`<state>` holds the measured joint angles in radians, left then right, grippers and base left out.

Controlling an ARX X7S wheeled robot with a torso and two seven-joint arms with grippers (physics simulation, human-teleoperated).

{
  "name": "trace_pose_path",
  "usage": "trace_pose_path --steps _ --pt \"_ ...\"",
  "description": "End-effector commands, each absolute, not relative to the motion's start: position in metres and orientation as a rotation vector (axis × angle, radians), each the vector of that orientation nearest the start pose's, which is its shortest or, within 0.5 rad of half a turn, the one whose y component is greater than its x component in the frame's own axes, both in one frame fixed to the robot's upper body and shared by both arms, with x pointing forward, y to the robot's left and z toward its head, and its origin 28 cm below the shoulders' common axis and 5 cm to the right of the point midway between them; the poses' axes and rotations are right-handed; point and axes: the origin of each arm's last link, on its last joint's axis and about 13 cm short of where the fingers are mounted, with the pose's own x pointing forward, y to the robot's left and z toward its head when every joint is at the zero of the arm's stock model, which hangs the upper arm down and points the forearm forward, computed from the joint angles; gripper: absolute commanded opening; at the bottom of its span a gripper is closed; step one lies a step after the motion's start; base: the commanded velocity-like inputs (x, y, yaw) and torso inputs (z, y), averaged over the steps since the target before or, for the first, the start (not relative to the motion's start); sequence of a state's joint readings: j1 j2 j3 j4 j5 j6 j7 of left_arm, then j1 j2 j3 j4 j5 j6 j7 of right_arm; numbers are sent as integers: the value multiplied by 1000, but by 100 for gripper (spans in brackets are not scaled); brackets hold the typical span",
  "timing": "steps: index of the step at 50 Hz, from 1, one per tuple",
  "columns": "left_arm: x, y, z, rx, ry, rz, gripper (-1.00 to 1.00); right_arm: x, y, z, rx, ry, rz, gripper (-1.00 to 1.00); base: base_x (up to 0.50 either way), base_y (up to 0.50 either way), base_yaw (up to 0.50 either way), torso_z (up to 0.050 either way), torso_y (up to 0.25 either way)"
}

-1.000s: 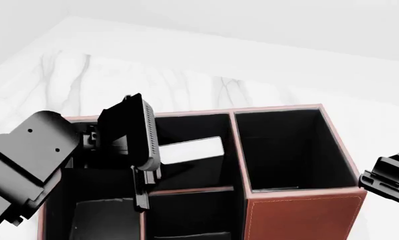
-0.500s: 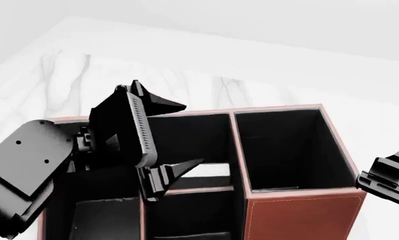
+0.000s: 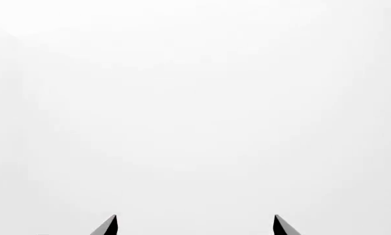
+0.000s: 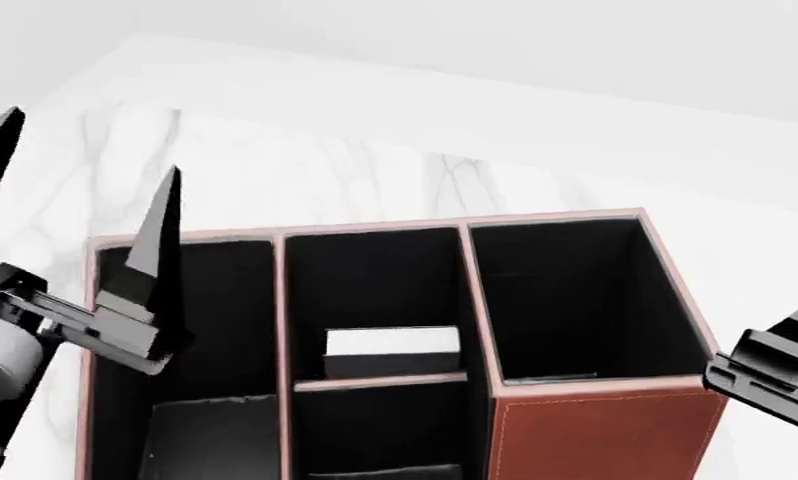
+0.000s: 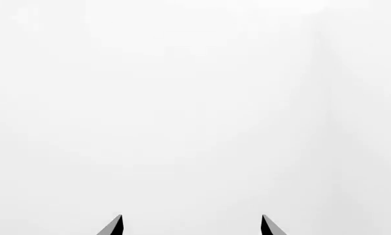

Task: Pick up the book and place it in the front compartment of the caddy.

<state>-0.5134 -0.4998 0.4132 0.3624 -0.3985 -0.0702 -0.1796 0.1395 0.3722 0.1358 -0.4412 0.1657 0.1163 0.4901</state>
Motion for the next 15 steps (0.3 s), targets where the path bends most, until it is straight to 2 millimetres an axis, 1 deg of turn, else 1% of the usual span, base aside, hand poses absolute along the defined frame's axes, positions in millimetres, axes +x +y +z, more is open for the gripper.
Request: trace_pose_path --steps 1,4,9,11,15 --pt "196 234 199 -122 -791 0 100 200 -172 164 -98 -695 -504 100 0 0 0 0 0" --pt "182 236 201 -184 -851 59 100 192 -168 167 -108 -753 -502 100 0 0 0 0 0" --pt "161 241 204 -229 -986 149 100 185 -164 169 -91 -820 -512 100 0 0 0 0 0" --pt "155 243 204 -256 -1033 201 100 180 -163 173 -78 -860 -525 100 0 0 0 0 0" --pt "150 246 204 -290 -1070 243 100 174 -162 177 -68 -910 -564 100 0 0 0 0 0"
